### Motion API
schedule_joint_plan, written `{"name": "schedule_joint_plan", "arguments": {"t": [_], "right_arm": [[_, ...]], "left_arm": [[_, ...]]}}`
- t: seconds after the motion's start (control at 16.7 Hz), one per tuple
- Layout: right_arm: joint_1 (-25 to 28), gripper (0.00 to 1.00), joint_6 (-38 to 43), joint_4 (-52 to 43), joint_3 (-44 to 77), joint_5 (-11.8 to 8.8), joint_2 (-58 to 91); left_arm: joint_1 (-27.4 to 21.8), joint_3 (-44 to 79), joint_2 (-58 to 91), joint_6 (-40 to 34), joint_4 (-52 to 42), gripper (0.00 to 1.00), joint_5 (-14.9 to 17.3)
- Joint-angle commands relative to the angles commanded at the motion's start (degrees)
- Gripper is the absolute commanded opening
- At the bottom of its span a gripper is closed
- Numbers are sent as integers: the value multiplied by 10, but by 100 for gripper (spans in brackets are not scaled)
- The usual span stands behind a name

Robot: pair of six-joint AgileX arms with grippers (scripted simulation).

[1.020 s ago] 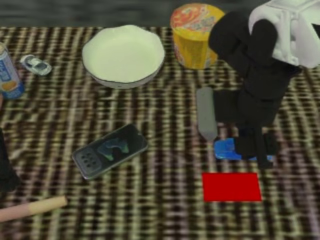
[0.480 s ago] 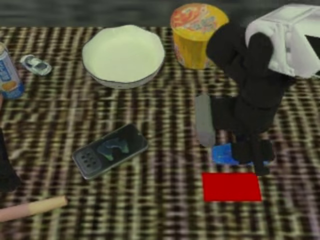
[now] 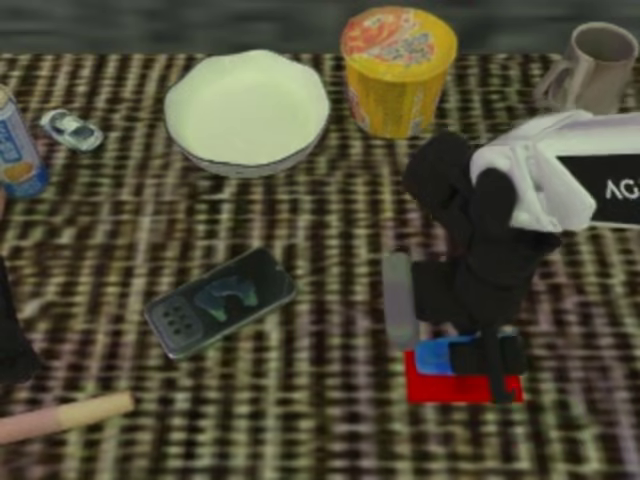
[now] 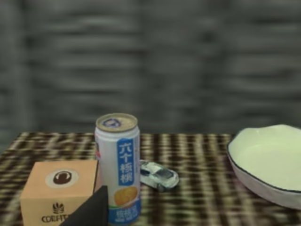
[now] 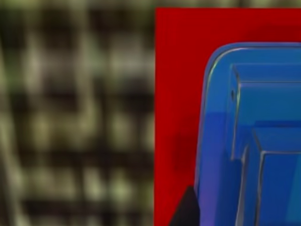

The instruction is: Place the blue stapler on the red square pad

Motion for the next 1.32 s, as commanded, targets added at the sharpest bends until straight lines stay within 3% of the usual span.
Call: {"name": "schedule_joint_plan", "arguments": {"t": [0.24,1.02,1.32], "right_arm": [[0,0,0,3,-2,0,1],[0,98,0,3,-2,0,1],[0,100,0,3,-2,0,1]], "left_arm": [[0,0,0,0,0,100,0],[0,0,0,0,0,100,0],[0,0,0,0,0,100,0]]}}
